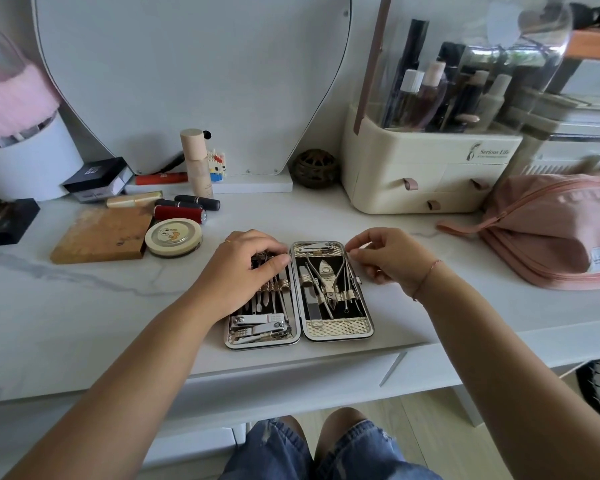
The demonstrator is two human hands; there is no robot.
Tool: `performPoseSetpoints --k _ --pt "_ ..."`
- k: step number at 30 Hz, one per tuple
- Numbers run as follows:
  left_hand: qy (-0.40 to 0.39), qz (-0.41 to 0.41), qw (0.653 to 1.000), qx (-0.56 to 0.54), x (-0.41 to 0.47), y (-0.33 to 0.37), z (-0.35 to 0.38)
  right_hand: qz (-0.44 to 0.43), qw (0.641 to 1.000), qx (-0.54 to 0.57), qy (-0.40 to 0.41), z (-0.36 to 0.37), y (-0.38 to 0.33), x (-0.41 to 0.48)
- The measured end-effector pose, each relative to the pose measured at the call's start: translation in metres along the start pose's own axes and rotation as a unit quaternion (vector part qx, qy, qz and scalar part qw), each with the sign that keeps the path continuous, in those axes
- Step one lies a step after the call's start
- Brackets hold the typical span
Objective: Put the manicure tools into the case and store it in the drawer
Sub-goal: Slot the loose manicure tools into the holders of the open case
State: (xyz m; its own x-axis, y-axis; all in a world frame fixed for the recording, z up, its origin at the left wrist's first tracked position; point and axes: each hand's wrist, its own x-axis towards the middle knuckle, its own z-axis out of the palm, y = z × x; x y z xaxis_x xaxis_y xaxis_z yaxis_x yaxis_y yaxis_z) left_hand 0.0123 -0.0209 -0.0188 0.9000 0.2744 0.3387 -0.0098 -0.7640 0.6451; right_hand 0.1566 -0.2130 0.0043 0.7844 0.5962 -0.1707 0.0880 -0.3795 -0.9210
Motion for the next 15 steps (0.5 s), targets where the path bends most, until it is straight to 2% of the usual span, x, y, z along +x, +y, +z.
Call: performPoseSetpoints --k 7,15 --pt "-0.001 0.000 1.000 -0.001 0.000 0.000 0.000 -0.044 0.998 -0.052 -0.007 0.000 0.000 -0.006" --pt "-0.002 0.000 1.000 0.002 0.000 0.001 0.000 -0.049 0.996 -0.054 -0.046 -0.004 0.001 -0.012"
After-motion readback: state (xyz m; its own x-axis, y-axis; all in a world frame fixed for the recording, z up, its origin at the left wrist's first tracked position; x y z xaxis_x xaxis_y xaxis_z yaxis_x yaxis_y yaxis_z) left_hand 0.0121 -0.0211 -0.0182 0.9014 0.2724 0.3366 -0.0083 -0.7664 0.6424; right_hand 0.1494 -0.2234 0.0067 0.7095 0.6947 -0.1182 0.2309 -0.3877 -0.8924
